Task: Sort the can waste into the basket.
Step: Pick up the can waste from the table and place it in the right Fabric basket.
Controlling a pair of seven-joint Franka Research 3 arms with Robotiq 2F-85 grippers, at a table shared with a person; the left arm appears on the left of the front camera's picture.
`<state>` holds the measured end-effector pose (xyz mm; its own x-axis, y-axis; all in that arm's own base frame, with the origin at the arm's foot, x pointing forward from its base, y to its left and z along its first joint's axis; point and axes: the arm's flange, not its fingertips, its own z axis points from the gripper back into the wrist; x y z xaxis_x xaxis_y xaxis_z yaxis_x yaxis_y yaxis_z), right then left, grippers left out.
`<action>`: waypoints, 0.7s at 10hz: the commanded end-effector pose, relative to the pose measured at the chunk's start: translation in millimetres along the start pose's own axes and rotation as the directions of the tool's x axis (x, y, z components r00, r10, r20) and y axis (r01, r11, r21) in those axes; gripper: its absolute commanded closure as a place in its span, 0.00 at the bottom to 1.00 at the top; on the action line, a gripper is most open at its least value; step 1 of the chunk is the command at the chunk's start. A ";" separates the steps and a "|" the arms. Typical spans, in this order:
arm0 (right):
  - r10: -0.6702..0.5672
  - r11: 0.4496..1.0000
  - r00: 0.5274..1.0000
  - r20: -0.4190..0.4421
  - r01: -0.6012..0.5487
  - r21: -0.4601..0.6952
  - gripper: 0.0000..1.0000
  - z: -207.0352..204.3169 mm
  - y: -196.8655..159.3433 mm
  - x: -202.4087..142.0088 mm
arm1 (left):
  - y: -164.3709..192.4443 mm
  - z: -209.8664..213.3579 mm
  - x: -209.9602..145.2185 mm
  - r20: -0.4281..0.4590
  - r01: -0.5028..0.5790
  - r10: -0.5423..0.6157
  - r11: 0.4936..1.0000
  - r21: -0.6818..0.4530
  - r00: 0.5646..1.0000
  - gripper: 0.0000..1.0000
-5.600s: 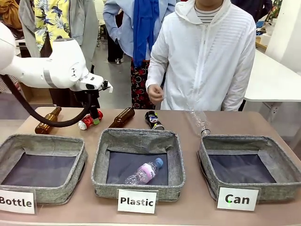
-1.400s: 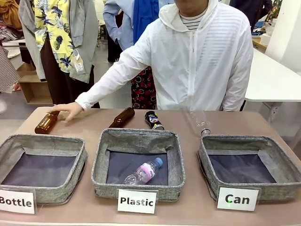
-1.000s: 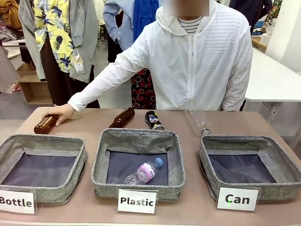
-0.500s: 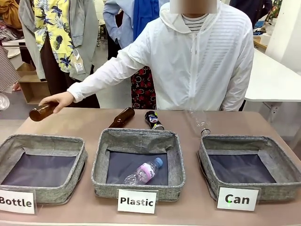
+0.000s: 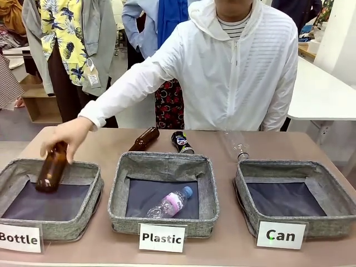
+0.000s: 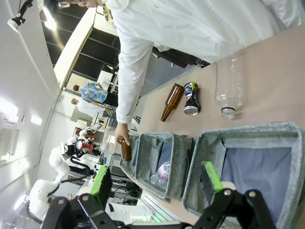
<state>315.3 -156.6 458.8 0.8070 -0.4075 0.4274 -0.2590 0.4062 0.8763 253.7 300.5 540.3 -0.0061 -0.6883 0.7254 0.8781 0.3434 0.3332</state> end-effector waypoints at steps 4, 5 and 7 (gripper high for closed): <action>0.027 0.999 0.999 0.024 -0.027 0.022 0.00 -1.5 -0.4 2.0 | -31.6 3.9 -77.6 0.218 -0.119 0.097 0.988 0.093 0.971 0.74; 0.027 0.999 0.999 0.024 -0.027 0.022 0.00 -1.5 -0.4 2.0 | -24.7 -1.6 -71.2 0.208 -0.096 0.078 0.992 0.078 0.975 0.74; 0.027 0.999 0.999 0.024 -0.027 0.022 0.00 -1.5 -0.4 2.0 | -15.2 -13.8 -47.2 0.179 -0.037 0.029 0.998 0.044 0.983 0.74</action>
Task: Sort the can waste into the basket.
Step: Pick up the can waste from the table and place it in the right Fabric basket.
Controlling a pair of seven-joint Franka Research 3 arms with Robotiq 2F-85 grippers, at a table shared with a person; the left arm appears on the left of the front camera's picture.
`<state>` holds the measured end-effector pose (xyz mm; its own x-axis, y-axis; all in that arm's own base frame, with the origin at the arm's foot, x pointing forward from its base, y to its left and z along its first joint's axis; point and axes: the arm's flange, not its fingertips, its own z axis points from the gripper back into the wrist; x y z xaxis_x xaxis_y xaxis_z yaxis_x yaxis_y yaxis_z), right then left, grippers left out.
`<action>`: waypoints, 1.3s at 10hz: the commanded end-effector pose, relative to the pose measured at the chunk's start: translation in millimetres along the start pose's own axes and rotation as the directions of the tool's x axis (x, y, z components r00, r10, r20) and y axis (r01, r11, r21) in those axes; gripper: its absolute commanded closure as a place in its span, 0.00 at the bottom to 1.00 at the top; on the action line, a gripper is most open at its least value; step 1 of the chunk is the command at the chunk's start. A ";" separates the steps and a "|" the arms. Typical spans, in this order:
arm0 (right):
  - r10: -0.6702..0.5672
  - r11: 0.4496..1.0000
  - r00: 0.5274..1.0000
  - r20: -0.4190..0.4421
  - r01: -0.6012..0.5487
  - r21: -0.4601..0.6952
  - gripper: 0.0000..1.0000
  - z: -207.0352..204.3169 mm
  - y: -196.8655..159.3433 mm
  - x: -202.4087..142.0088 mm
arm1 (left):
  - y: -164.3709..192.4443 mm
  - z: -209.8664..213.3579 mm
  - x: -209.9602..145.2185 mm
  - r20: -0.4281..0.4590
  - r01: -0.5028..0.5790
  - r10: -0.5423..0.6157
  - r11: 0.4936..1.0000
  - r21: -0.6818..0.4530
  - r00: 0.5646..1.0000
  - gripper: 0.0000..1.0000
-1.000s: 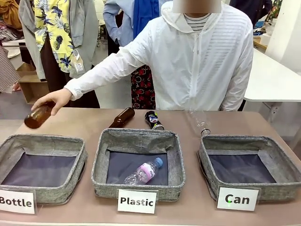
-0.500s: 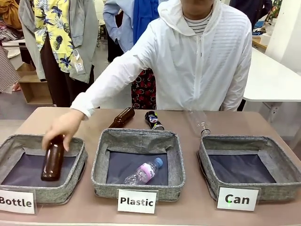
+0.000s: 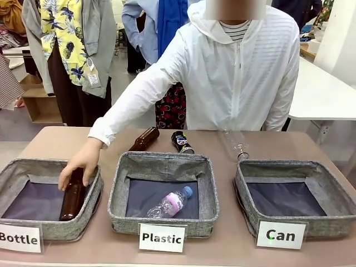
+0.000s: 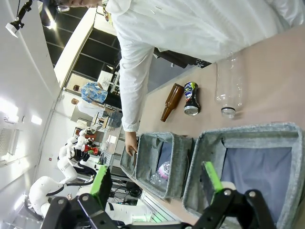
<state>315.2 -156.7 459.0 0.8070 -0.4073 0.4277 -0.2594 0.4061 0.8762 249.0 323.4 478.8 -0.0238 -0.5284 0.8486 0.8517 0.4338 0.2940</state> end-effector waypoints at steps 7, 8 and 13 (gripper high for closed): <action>0.026 0.999 0.999 0.024 -0.027 0.021 0.00 -1.6 -0.6 1.9 | -19.1 -107.9 187.3 -0.112 0.349 -0.413 0.864 -0.364 0.904 0.74; 0.026 0.999 0.999 0.024 -0.027 0.021 0.00 -1.6 -0.6 1.9 | -34.6 -138.4 217.9 -0.142 0.383 -0.475 0.824 -0.418 0.868 0.74; 0.026 0.999 0.999 0.024 -0.027 0.021 0.00 -1.6 -0.6 1.9 | -148.2 -363.6 374.2 -0.157 0.287 -0.462 0.746 -0.602 0.873 0.74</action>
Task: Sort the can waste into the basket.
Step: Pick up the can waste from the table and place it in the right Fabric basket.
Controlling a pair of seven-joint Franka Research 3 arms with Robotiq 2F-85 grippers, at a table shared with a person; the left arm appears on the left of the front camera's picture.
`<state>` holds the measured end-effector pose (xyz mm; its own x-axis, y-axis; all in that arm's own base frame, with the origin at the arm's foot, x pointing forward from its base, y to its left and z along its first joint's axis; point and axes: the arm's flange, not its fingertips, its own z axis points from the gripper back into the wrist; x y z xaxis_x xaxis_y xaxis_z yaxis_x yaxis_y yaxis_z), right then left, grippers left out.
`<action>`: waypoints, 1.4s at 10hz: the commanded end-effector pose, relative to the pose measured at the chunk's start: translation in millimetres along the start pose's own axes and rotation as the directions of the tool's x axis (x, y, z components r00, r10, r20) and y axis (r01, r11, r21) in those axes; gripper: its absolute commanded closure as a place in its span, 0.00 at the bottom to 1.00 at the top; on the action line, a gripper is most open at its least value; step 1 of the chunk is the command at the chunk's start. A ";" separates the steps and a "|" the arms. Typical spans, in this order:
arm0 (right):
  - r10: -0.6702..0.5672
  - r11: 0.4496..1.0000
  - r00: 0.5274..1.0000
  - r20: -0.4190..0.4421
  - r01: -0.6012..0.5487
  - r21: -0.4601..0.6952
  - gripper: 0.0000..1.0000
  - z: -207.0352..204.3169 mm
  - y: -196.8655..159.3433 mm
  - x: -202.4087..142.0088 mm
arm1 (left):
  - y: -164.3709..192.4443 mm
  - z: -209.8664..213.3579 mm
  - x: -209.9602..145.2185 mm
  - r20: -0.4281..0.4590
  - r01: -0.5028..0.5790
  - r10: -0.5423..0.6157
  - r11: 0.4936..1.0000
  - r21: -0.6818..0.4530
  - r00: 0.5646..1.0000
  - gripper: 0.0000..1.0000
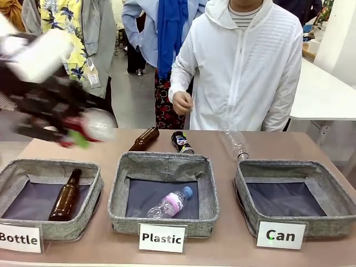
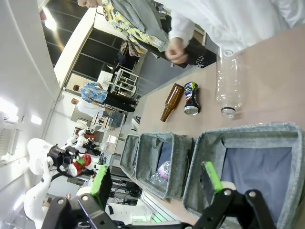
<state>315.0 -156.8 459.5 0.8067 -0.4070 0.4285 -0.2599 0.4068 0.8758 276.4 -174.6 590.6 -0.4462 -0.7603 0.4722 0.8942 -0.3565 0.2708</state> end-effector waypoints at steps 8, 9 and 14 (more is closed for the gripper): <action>0.021 0.970 0.999 0.041 -0.011 -0.242 0.00 104.5 4.1 -18.7 | 210.7 -310.3 251.1 0.004 -0.453 0.455 0.887 0.084 0.891 0.74; 0.030 0.964 0.993 0.116 0.002 -0.266 0.00 137.2 2.5 -30.1 | 221.0 -341.1 268.5 -0.002 -0.449 0.451 0.890 0.079 0.893 0.74; 0.026 0.963 0.983 0.179 0.024 -0.268 0.00 170.3 -8.0 -49.1 | 204.0 -407.6 276.5 -0.020 -0.450 0.454 0.888 0.095 0.891 0.74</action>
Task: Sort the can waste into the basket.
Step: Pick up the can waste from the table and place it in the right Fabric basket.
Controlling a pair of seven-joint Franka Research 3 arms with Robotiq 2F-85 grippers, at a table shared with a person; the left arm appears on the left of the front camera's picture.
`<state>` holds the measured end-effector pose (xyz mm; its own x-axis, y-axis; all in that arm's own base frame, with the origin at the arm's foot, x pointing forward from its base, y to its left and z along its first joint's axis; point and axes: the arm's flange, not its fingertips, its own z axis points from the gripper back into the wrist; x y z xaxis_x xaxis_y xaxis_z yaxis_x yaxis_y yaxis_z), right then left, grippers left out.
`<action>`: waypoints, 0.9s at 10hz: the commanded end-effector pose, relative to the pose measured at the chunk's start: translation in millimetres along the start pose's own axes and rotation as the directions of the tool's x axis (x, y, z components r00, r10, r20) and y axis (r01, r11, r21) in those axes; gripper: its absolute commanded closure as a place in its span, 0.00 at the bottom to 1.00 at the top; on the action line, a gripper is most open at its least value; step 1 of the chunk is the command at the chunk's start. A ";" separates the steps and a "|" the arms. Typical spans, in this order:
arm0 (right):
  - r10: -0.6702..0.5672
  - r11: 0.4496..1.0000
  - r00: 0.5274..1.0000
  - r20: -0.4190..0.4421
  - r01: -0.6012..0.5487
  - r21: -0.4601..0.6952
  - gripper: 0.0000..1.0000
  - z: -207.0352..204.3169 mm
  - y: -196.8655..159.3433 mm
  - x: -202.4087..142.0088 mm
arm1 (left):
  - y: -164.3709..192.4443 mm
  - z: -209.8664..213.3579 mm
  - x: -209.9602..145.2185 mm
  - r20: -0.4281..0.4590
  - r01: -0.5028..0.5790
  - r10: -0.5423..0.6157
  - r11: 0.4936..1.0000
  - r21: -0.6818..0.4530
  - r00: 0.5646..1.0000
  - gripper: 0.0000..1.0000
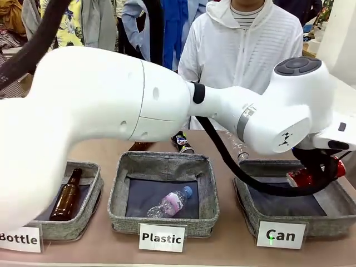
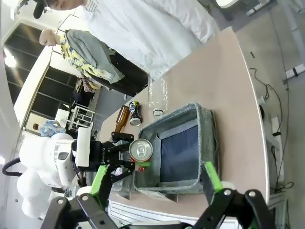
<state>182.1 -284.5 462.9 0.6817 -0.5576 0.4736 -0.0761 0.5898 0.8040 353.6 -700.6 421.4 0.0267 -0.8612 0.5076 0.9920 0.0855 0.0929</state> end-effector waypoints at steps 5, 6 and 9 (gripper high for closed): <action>0.020 1.000 1.000 -0.016 -0.020 -0.001 0.00 -4.3 7.7 3.6 | 5.2 12.5 -1.8 0.013 0.000 0.000 1.000 0.015 1.000 0.26; 0.020 1.000 1.000 -0.016 -0.020 -0.001 0.00 -4.3 7.7 3.6 | 4.3 13.9 -3.4 0.020 0.014 -0.014 1.000 0.016 1.000 0.14; 0.020 1.000 1.000 -0.016 -0.020 -0.001 0.00 -4.3 7.7 3.6 | 8.8 24.1 -10.0 0.066 0.036 -0.040 0.998 0.061 0.997 0.00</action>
<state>186.1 -280.0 467.0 0.6886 -0.5410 0.4828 -0.0892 0.5976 0.7968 359.5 -689.8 435.1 0.0117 -0.8383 0.5450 0.9878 0.0945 0.1240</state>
